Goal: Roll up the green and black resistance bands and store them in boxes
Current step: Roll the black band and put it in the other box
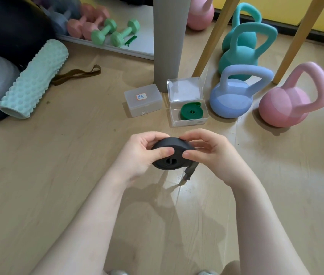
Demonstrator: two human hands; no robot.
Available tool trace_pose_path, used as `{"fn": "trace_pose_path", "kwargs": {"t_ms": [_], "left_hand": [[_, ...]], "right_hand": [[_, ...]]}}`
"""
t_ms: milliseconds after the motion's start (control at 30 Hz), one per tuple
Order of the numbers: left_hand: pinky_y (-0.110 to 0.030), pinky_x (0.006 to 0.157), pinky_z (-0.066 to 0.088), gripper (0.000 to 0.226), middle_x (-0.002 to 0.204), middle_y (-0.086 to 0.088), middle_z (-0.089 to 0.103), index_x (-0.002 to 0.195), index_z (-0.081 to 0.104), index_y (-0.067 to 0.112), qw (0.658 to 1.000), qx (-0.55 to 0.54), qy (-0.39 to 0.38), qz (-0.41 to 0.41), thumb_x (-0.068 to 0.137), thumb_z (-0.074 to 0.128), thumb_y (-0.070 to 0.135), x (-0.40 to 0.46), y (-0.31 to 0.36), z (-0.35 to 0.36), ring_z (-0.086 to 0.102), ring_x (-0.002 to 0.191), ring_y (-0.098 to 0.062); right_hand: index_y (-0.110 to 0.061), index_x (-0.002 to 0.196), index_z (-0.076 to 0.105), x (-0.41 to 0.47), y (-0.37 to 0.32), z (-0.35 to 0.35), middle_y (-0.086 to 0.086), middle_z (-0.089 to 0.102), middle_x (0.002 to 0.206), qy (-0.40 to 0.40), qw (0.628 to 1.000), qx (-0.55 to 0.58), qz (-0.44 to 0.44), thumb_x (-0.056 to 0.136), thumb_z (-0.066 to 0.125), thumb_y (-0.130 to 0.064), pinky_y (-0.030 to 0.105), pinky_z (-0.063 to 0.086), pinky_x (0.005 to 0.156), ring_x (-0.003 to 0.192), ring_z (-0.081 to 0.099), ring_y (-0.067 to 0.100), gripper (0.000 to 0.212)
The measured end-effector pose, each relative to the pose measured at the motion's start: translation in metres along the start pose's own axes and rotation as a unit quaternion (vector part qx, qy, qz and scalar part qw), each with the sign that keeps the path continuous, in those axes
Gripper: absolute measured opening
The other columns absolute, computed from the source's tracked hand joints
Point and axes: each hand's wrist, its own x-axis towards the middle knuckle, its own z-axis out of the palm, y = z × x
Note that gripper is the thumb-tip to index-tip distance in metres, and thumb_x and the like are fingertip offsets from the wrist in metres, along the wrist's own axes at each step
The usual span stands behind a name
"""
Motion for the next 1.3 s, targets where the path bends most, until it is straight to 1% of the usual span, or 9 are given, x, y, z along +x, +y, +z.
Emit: {"fn": "trace_pose_path", "kwargs": {"t_ms": [133, 267, 367, 567, 733, 833, 933, 1133, 1300], "left_hand": [[-0.014, 0.069, 0.05, 0.025, 0.075, 0.011, 0.071, 0.089, 0.066, 0.018, 0.997, -0.062, 0.039, 0.017, 0.07, 0.067, 0.002, -0.004, 0.006, -0.006, 0.064, 0.074, -0.002], [-0.02, 0.069, 0.054, 0.031, 0.082, 0.008, 0.072, 0.095, 0.066, 0.018, 0.979, -0.187, 0.078, -0.007, 0.064, 0.063, 0.02, -0.002, 0.007, -0.009, 0.066, 0.079, -0.007], [-0.028, 0.076, 0.053, 0.029, 0.085, 0.005, 0.071, 0.095, 0.066, 0.02, 0.961, -0.262, 0.084, -0.034, 0.067, 0.061, 0.023, -0.002, 0.006, -0.004, 0.065, 0.08, -0.011], [-0.032, 0.075, 0.056, 0.03, 0.089, 0.0, 0.071, 0.099, 0.065, 0.016, 0.928, -0.354, 0.11, -0.047, 0.07, 0.059, 0.023, -0.002, 0.0, 0.007, 0.067, 0.082, -0.014], [-0.034, 0.078, 0.053, 0.021, 0.092, -0.004, 0.068, 0.099, 0.057, 0.014, 0.966, -0.241, 0.016, -0.091, 0.079, 0.058, 0.014, -0.002, 0.002, -0.006, 0.064, 0.083, -0.019], [-0.024, 0.078, 0.049, 0.02, 0.09, -0.001, 0.069, 0.099, 0.059, 0.017, 0.996, -0.023, -0.029, -0.078, 0.081, 0.064, 0.01, -0.001, 0.003, -0.015, 0.065, 0.083, -0.012], [-0.018, 0.067, 0.048, 0.016, 0.083, 0.003, 0.07, 0.091, 0.065, 0.016, 0.991, 0.066, -0.082, -0.082, 0.077, 0.07, 0.012, -0.003, 0.0, -0.01, 0.065, 0.075, -0.007], [-0.019, 0.06, 0.052, 0.021, 0.087, -0.004, 0.071, 0.102, 0.064, 0.008, 0.994, -0.018, -0.063, -0.086, 0.082, 0.063, 0.002, -0.006, 0.003, -0.005, 0.068, 0.072, -0.009], [-0.022, 0.065, 0.055, 0.019, 0.08, 0.005, 0.073, 0.094, 0.067, 0.018, 0.995, -0.082, 0.018, -0.051, 0.081, 0.061, 0.005, -0.006, 0.005, -0.002, 0.067, 0.073, -0.01]], "right_hand": [[-0.038, 0.1, 0.069, -0.004, 0.0, 0.002, 0.012, 0.072, 0.09, -0.032, 0.997, 0.059, -0.022, 0.081, 0.067, -0.007, 0.058, 0.051, 0.081, 0.086, 0.067, 0.035, 0.036], [-0.025, 0.11, 0.064, 0.002, -0.001, 0.012, 0.005, 0.069, 0.101, 0.054, 0.992, 0.092, -0.067, 0.077, 0.07, -0.012, 0.034, 0.053, 0.084, 0.093, 0.067, 0.021, 0.036], [-0.031, 0.099, 0.062, 0.004, -0.004, 0.019, -0.001, 0.066, 0.097, 0.095, 0.987, 0.103, -0.077, 0.077, 0.07, -0.015, 0.026, 0.053, 0.079, 0.088, 0.068, 0.016, 0.029], [-0.027, 0.113, 0.059, 0.002, -0.007, 0.025, -0.008, 0.067, 0.095, 0.085, 0.987, 0.117, -0.064, 0.08, 0.067, 0.0, 0.016, 0.051, 0.075, 0.08, 0.066, 0.0, 0.044], [-0.027, 0.113, 0.061, 0.002, -0.005, 0.012, -0.009, 0.071, 0.092, 0.092, 0.992, 0.076, -0.047, 0.082, 0.064, -0.001, 0.022, 0.053, 0.08, 0.083, 0.066, 0.004, 0.041], [-0.028, 0.116, 0.065, 0.0, -0.001, 0.005, -0.009, 0.071, 0.1, 0.021, 0.996, -0.066, -0.055, 0.083, 0.065, -0.005, 0.034, 0.053, 0.088, 0.095, 0.065, 0.007, 0.04], [-0.038, 0.108, 0.064, -0.001, 0.0, 0.005, -0.01, 0.071, 0.097, -0.072, 0.986, -0.143, -0.048, 0.083, 0.065, -0.009, 0.034, 0.053, 0.084, 0.088, 0.066, 0.009, 0.038], [-0.028, 0.079, 0.051, 0.002, 0.004, -0.001, -0.014, 0.064, 0.073, -0.036, 0.998, -0.041, -0.013, 0.074, 0.074, -0.007, 0.04, 0.049, 0.066, 0.066, 0.057, 0.024, 0.031], [-0.017, 0.084, 0.055, -0.001, 0.0, 0.006, 0.004, 0.067, 0.086, 0.037, 0.996, 0.061, -0.051, 0.08, 0.068, -0.003, 0.044, 0.055, 0.077, 0.085, 0.066, 0.03, 0.02]]}}
